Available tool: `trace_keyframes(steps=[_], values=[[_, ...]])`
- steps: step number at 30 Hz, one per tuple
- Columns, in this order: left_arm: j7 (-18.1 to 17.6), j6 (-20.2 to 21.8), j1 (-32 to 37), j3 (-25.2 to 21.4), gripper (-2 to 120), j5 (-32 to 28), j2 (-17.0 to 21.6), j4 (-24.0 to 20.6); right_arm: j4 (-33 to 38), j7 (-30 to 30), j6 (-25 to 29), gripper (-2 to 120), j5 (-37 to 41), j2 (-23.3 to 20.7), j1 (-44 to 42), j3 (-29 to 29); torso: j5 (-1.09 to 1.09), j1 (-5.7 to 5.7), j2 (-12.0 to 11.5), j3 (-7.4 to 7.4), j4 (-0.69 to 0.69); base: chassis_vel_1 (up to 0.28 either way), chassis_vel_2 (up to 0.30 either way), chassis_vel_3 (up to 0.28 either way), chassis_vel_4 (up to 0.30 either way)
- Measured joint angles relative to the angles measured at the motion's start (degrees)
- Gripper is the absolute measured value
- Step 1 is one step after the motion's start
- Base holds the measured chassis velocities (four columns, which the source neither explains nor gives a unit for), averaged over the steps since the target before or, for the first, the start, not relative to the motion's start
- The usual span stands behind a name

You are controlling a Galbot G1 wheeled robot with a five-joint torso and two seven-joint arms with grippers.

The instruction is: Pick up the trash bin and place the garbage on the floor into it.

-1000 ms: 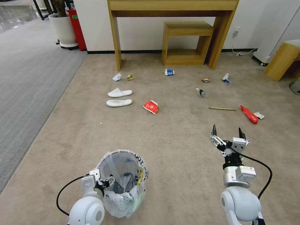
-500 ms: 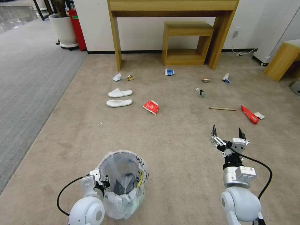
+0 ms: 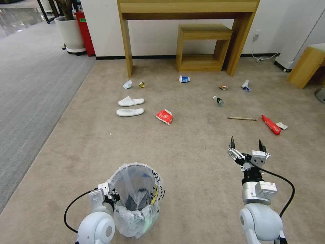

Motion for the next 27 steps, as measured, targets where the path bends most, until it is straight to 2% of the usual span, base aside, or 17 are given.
trace_keyframes(steps=[10, 16, 19, 27], values=[[1.4, -1.4, -0.2, -0.7, 9, 1.4, -0.8, 0.2, -0.3, 0.1, 0.0, 100, 0.2, -0.4, 0.0, -0.1, -0.05, 0.01, 0.0, 0.01, -0.02, 0.000, 0.000, 0.000, 0.000], [1.2, -1.5, -0.1, -1.8, 8, -0.1, -1.3, 0.2, -0.4, 0.1, -0.2, 100, 0.3, -0.8, 0.0, -0.2, -0.04, 0.00, 0.0, 0.01, -0.03, 0.000, 0.000, 0.000, 0.000], [1.0, -1.0, 0.3, -3.3, 3, -2.3, -2.1, -1.5, -0.4, 0.1, -0.3, 100, 0.3, -1.2, -0.1, -0.2, -0.15, 0.01, -0.1, 0.04, -0.05, 0.000, 0.000, 0.000, 0.000], [-0.2, -0.2, 0.6, -5.9, 1, -6.0, -4.1, -6.7, 0.1, 0.1, -0.4, 100, 0.3, -1.3, -0.8, -0.2, -0.05, 0.02, -0.1, 0.02, -0.02, 0.000, 0.000, 0.000, 0.000]])
